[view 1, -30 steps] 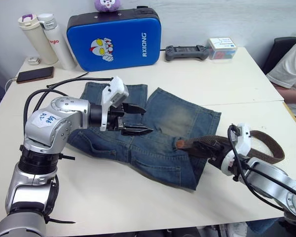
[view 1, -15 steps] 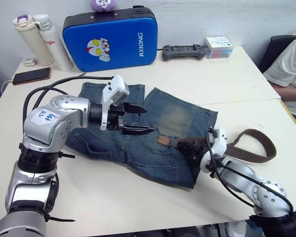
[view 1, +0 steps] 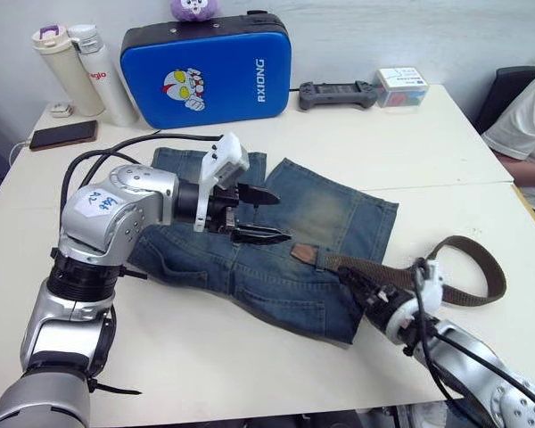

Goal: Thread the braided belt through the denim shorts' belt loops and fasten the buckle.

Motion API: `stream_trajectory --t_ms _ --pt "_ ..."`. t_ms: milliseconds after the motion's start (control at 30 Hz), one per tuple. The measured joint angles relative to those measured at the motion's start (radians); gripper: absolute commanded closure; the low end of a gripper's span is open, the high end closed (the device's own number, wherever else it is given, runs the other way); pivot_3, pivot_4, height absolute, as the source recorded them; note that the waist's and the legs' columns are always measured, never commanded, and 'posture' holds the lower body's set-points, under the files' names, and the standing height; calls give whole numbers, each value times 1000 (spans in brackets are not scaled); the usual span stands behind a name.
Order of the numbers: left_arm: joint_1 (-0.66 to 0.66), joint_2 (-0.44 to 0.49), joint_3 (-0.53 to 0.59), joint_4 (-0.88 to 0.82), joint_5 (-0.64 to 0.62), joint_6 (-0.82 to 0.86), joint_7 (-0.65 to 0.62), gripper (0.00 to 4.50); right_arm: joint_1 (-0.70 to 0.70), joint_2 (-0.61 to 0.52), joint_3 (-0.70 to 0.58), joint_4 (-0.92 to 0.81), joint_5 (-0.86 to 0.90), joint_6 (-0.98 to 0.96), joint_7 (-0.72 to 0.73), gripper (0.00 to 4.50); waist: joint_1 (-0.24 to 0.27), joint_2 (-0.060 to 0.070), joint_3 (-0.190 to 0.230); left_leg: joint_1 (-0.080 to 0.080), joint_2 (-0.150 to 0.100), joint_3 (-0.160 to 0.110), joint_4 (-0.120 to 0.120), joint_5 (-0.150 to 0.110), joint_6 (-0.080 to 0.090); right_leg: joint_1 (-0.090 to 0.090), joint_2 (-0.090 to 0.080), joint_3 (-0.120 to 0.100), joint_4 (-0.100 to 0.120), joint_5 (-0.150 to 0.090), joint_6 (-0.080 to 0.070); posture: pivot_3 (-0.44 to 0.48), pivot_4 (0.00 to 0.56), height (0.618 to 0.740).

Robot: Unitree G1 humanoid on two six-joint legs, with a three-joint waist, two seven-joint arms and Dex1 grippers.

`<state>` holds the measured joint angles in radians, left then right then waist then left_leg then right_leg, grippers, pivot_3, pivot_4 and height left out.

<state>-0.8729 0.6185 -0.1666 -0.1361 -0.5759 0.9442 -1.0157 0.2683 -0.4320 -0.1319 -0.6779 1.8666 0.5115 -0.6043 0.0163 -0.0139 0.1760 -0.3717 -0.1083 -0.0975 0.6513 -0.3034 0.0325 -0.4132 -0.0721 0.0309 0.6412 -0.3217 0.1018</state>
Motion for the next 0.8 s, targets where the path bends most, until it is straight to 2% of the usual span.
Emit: stream_trajectory --t_ms 267,500,600,733,767,800 --pt "-36 -35 -38 66 28 -49 -35 0 55 130 -57 -30 24 -146 24 942 -1 0 0 0 0 0 -1 0 0 0 0 0 0 0 0 0 150 740" --pt "-58 -46 -40 73 37 -53 -49 0 63 168 -61 25 -10 -166 75 942 0 0 0 0 0 0 -1 0 0 0 0 0 0 0 0 0 150 740" --pt "-58 -39 -40 73 41 -53 -52 0 61 195 -61 52 -27 -180 97 1826 4 0 0 0 0 0 -2 1 -1 -1 1 0 1 0 0 0 150 740" --pt "-58 -29 -40 72 48 -50 -51 0 42 220 -65 71 -38 -185 128 3696 6 0 0 0 0 -1 -2 1 -1 -1 1 0 1 0 -1 0 150 740" --pt "-58 -29 -40 72 48 -49 -51 0 35 225 -67 83 -42 -185 134 4298 6 0 0 0 0 -1 -1 1 -1 -1 1 0 1 0 -1 0 150 740" --pt "-58 -29 -40 72 48 -49 -50 0 27 227 -69 94 -44 -185 138 4463 5 0 0 0 0 -1 -1 1 -1 -1 1 0 1 0 -1 0 150 740"
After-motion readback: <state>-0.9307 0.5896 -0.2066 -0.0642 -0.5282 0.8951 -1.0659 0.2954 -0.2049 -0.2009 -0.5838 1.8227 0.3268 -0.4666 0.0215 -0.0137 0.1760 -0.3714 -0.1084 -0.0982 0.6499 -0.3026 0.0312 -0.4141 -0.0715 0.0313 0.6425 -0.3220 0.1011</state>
